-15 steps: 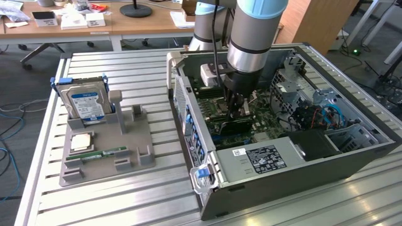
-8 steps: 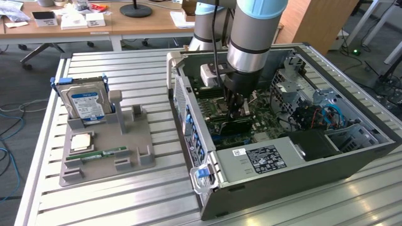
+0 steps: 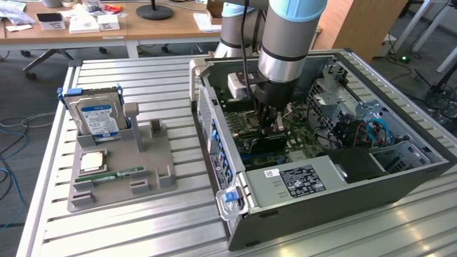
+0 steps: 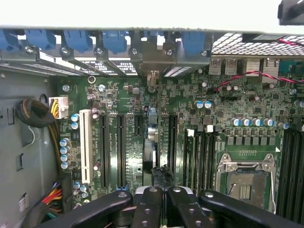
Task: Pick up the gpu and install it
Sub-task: 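Press down on the gpu until it lock into place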
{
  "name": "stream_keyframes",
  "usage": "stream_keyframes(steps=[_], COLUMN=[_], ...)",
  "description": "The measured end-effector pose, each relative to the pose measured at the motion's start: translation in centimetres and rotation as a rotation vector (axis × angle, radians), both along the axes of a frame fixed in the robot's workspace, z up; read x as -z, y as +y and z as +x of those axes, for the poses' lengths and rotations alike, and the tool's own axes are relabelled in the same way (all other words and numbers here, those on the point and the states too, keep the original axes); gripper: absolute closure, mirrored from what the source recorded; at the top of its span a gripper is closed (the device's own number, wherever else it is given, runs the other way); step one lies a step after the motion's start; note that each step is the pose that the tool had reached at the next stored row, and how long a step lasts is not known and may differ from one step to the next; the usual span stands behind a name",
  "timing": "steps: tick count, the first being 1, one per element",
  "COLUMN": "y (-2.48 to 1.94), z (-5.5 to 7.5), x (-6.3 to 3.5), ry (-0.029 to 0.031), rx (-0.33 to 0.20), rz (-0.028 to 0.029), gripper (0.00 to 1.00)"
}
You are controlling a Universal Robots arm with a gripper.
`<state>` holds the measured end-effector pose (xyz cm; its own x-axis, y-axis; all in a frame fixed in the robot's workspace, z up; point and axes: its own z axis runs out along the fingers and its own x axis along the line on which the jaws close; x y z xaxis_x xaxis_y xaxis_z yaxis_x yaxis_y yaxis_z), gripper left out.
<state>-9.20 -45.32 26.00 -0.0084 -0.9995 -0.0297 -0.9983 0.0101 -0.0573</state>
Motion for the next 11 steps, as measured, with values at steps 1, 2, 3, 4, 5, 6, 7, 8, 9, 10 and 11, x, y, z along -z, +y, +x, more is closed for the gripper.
stream_keyframes(steps=[1, 2, 3, 4, 5, 6, 7, 8, 9, 10, 11], y=[0.01, 0.01, 0.0, -0.01, -0.01, -0.01, -0.01, -0.01, -0.01, -0.01, -0.01], z=[0.0, 0.0, 0.0, 0.0, 0.0, 0.0, 0.0, 0.1, 0.1, 0.2, 0.3], x=[-0.09, -0.21, -0.45, -0.65, -0.8, -0.94, -1.04, -1.14, -1.22, -1.29, -1.35], ry=[-0.0004, -0.0012, 0.0003, 0.0011, 0.0014, 0.0024, 0.004, 0.0059, 0.0085, 0.0116, 0.0151], rx=[0.0, 0.0, 0.0, 0.0, 0.0, 0.0, 0.0, 0.0, 0.0, 0.0, 0.0], rz=[0.001, 0.0014, -0.0004, -0.0009, -0.0007, -0.0008, -0.0011, -0.001, -0.001, -0.001, -0.0009], gripper=[0.9, 0.9, 0.9, 0.9, 0.9, 0.9, 0.9, 0.9, 0.9, 0.9, 0.9])
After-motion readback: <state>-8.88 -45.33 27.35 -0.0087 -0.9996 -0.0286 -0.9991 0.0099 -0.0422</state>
